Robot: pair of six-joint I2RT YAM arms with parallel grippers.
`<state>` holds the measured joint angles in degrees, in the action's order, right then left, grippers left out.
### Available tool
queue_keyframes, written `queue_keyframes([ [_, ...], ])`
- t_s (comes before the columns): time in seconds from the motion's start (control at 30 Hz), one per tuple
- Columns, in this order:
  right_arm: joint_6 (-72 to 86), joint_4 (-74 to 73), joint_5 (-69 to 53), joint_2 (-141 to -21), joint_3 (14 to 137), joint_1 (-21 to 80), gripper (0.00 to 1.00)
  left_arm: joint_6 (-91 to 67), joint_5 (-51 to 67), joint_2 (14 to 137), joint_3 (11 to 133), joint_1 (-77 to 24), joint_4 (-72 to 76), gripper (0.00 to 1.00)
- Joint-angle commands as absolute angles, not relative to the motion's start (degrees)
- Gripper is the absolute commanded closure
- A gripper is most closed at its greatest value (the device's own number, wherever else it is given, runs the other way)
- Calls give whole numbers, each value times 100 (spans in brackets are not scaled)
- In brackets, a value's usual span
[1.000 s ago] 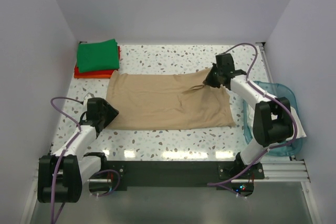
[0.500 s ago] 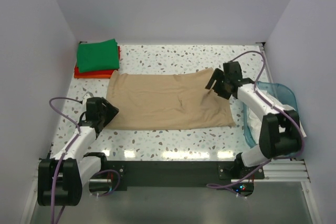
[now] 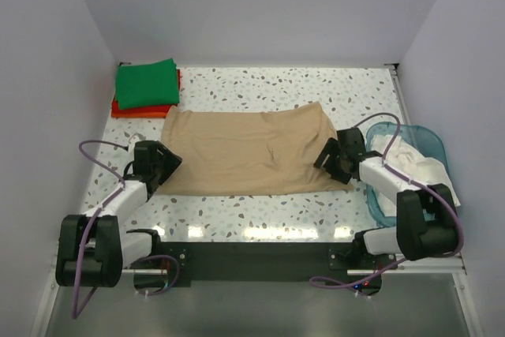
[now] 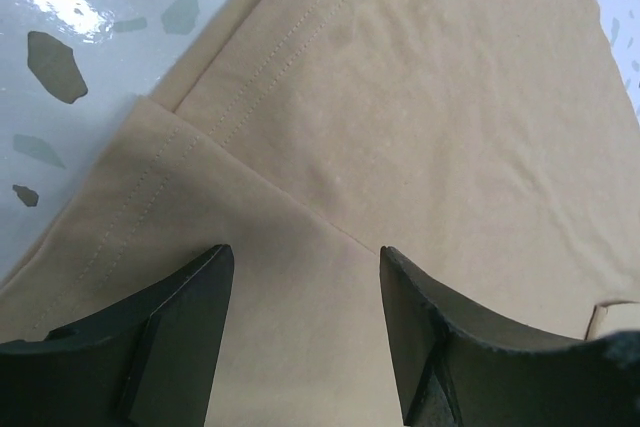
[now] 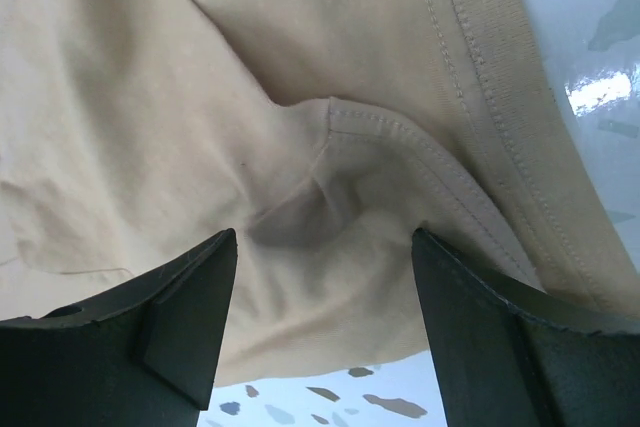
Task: Fold and stack the t-shirts
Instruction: Fold the tshirt
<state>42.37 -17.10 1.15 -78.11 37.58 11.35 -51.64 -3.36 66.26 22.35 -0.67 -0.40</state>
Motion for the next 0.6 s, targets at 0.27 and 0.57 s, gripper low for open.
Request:
queue_keyframes([
  [0.27,4922,-1977,677,-6926,2901,1160,24,-5826,-1423,6417,1680,-97,-351,36],
  [0.57,5063,-2557,361,-6128,2453,1151,23,-6082,-1810,5257,1284,-97,-1256,34],
])
